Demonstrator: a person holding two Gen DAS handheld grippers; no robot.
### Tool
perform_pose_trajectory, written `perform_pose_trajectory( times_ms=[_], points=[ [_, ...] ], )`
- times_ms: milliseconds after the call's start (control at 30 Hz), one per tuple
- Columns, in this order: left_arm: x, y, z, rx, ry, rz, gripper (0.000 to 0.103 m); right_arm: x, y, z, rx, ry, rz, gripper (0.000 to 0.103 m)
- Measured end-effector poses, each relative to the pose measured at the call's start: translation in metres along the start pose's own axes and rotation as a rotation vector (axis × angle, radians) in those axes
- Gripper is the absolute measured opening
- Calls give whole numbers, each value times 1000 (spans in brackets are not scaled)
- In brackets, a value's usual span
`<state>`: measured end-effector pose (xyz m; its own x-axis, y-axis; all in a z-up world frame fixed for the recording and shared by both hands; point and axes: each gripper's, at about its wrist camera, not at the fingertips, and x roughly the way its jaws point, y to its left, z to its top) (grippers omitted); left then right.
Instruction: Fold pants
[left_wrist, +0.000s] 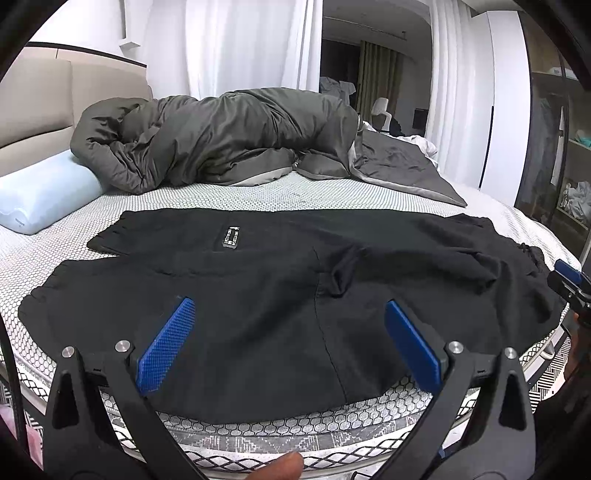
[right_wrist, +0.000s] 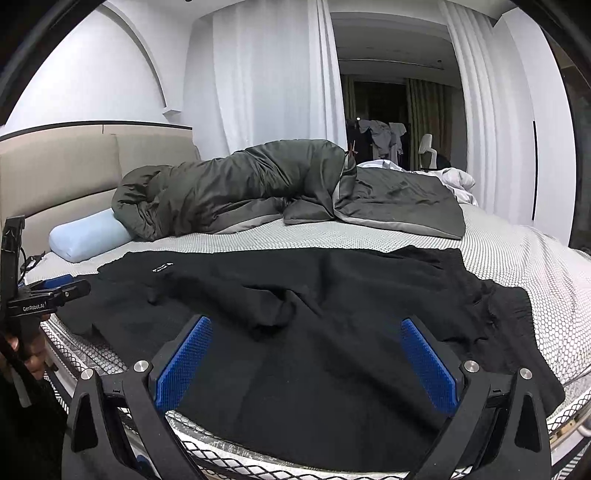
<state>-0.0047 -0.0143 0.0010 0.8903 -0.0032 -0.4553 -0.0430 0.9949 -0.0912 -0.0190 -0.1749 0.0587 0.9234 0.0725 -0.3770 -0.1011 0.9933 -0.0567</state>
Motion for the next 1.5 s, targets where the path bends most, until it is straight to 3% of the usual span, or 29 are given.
perform_pose_trajectory(
  times_ms=[1500],
  points=[
    [10,4,-2,5,17,15,102,17,6,1,-14,27,-44,103]
  ],
)
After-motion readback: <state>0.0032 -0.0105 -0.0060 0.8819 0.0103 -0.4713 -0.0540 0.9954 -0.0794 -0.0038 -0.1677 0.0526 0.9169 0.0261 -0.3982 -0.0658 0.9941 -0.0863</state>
